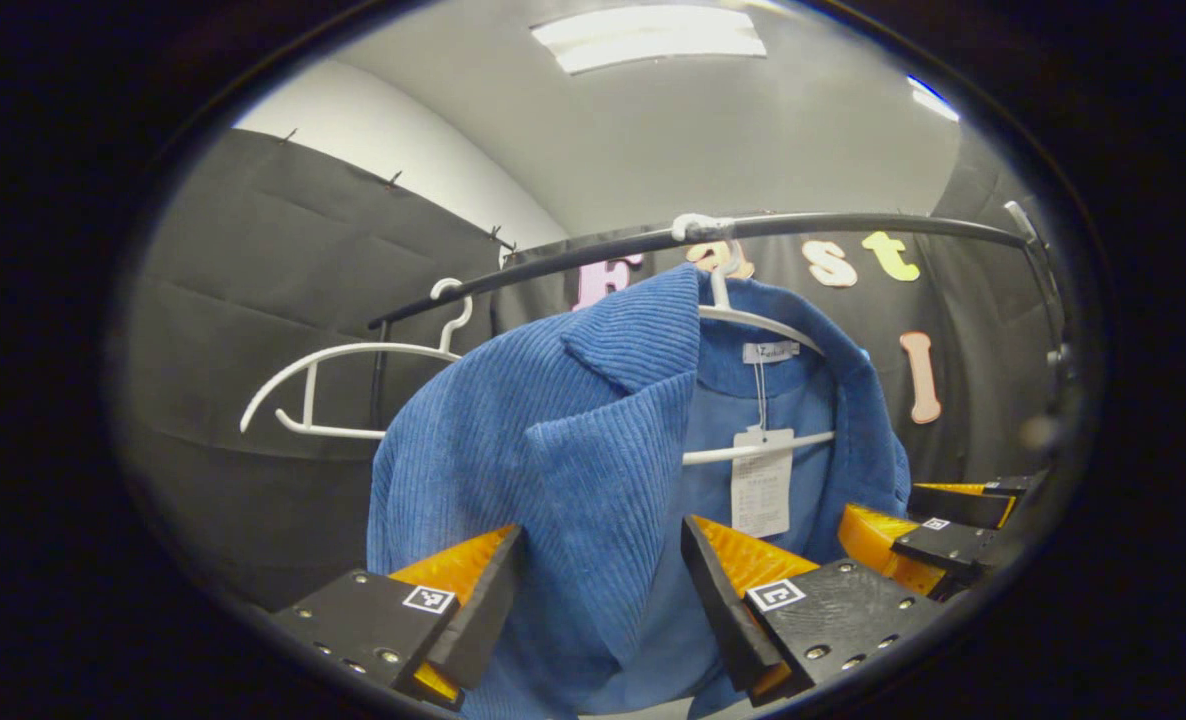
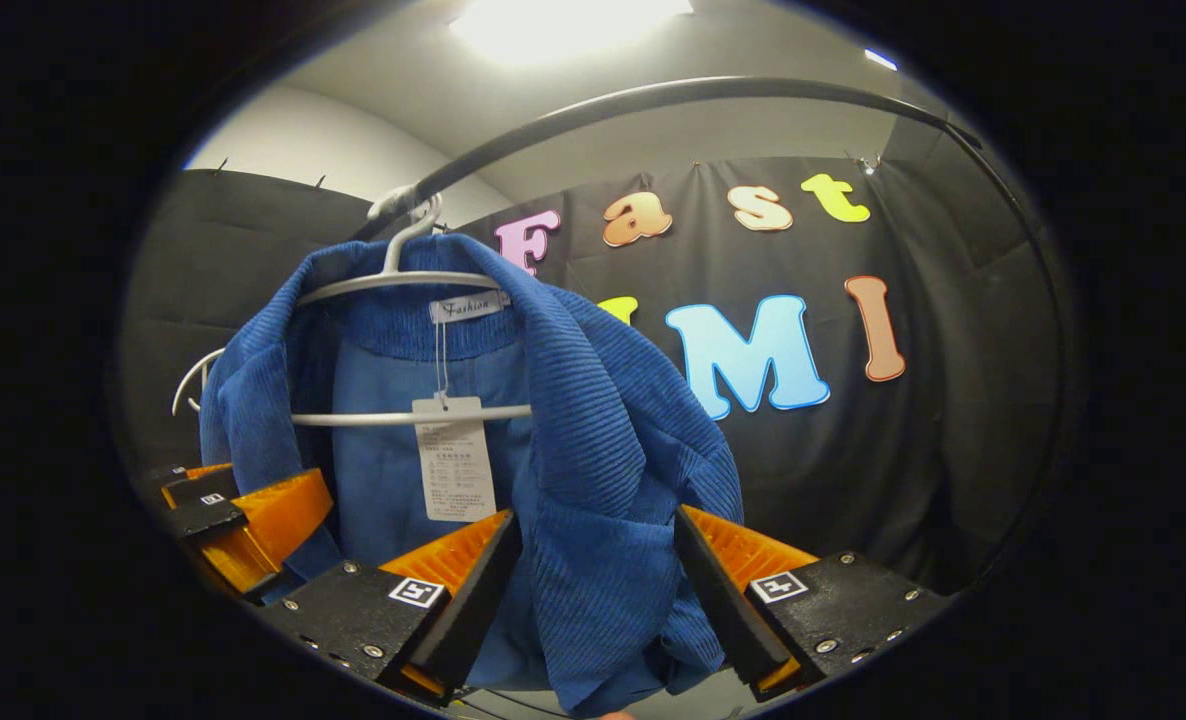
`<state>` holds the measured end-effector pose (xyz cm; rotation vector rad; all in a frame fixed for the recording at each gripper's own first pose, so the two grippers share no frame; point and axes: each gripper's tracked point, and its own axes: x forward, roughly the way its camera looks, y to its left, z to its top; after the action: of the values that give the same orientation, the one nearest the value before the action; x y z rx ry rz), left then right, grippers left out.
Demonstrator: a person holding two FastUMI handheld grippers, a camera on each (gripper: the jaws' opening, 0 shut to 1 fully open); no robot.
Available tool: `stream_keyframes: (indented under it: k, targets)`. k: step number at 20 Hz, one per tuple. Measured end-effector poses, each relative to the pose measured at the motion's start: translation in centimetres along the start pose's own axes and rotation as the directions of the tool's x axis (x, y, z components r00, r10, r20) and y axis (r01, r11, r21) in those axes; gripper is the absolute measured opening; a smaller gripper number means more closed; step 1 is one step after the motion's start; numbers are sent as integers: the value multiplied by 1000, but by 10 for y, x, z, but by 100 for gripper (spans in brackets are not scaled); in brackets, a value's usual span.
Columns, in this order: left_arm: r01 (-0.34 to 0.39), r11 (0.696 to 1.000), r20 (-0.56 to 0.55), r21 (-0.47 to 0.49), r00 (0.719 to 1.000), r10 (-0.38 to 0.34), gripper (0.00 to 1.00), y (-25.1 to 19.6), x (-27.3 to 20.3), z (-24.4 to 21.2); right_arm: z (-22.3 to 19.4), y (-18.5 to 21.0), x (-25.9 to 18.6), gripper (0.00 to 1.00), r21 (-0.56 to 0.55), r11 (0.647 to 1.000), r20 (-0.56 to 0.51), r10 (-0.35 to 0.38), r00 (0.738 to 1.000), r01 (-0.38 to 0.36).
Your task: Grasp the clothes on the hanger with both hands and then place them into the laundry hamper below.
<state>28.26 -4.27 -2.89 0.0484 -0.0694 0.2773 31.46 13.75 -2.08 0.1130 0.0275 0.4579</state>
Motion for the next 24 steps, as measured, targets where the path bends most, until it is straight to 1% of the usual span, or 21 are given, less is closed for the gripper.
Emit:
stream_keyframes:
  k: [1,2,3,5,7,8,9,11,12,13,14,15,16,17,18,19,20,21,22,23,24]
  targets:
    - [-8,1000,4,10,1000,8,89,-1,-1,-2,-5,0,5,95,6,1000,-7,1,1000,-1]
    - [-15,1000,3,20,1000,15,96,-1,-1,-5,-10,1,8,95,16,1000,-17,2,1000,-1]
    - [-22,999,1,30,1000,22,96,-1,0,-9,-13,2,11,95,27,1000,-25,3,1000,-2]
    - [-43,998,-4,51,999,43,89,3,1,-16,-17,2,19,95,47,999,-34,6,999,-4]
    - [-62,996,-1,66,998,63,90,4,4,-17,-14,3,24,95,62,998,-28,1,1000,0]
    - [-64,996,4,65,998,64,96,4,5,-15,-10,3,26,95,72,997,-18,-2,1000,4]
    - [-57,996,9,63,998,57,83,3,5,-12,-6,4,29,95,82,997,-3,-3,1000,4]
    - [-58,996,18,74,998,57,96,5,6,-8,3,8,31,93,94,996,22,4,1000,-6]
    - [-67,994,23,84,998,66,96,8,5,-6,8,11,31,84,97,995,26,22,999,-24]
    - [-70,994,25,86,997,69,83,12,4,-3,11,13,31,76,94,995,33,36,999,-39]
    - [-61,995,22,81,998,59,70,11,1,-1,12,13,30,55,85,995,38,40,998,-43]
    - [-47,996,23,77,999,45,57,9,1,2,15,12,30,44,65,997,48,36,998,-39]
    - [-38,996,30,81,999,35,57,9,0,6,19,7,27,20,40,999,67,12,998,-15]
    - [-36,996,38,82,999,33,46,12,-1,10,24,10,25,10,27,999,82,24,996,-26]
    - [-49,995,53,83,998,44,36,17,-4,15,24,17,20,5,19,999,88,39,995,-41]
    - [-85,993,68,86,995,79,24,27,-5,20,30,18,17,4,8,999,103,39,994,-40]
    - [-81,993,75,80,994,75,14,27,-9,26,38,13,15,4,-4,1000,126,28,992,-28]
    - [-59,996,71,66,996,55,4,26,-12,30,45,9,14,4,-10,1000,147,17,989,-15]
    - [-47,997,70,59,997,43,7,24,-12,31,53,4,14,4,-14,1000,168,4,986,-2]
    - [-47,997,74,58,996,43,7,28,-12,36,61,2,14,2,-15,1000,187,-6,982,9]
    - [-41,998,83,57,996,36,4,27,-15,42,68,-5,15,4,-16,1000,205,-18,979,21]
